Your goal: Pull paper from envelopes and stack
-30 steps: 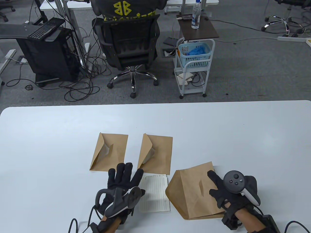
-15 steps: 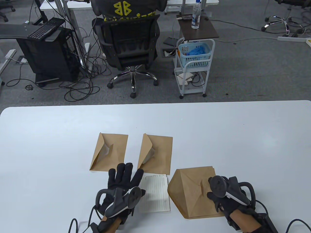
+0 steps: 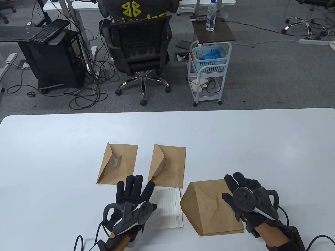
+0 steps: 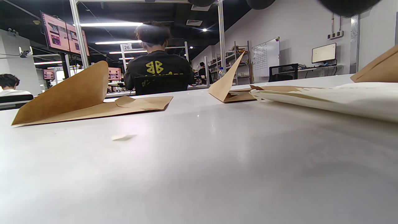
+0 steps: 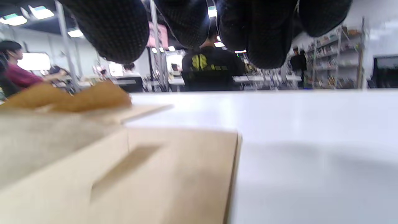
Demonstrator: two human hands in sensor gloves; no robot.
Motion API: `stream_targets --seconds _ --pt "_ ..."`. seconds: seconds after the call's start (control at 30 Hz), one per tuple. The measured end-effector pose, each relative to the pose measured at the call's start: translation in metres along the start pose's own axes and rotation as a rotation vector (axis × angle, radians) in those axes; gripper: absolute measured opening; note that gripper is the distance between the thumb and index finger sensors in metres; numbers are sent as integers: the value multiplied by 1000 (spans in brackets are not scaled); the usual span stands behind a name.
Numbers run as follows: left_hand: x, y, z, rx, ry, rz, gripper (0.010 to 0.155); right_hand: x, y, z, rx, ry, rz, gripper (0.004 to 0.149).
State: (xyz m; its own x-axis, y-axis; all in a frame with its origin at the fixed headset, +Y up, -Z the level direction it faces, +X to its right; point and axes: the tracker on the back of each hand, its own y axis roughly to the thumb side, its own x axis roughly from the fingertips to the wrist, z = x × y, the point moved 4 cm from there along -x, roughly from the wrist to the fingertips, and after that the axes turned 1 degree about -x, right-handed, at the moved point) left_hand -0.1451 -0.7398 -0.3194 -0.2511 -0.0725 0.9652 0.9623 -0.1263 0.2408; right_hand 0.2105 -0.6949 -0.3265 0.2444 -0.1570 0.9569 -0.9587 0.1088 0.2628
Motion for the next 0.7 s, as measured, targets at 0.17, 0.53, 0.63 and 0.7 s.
stream_targets --seconds 0.17,0.53,0.63,0.7 --pt "0 0 0 0 1 1 76 2 -1 -8 50 -24 -82 78" --pt "-1 -5 0 6 4 11 76 10 -14 23 75 37 -47 88" --pt "-1 -6 0 12 9 14 76 10 -14 26 84 41 -35 86" --pt "-1 -6 0 11 12 14 76 10 -13 25 89 31 -33 86"
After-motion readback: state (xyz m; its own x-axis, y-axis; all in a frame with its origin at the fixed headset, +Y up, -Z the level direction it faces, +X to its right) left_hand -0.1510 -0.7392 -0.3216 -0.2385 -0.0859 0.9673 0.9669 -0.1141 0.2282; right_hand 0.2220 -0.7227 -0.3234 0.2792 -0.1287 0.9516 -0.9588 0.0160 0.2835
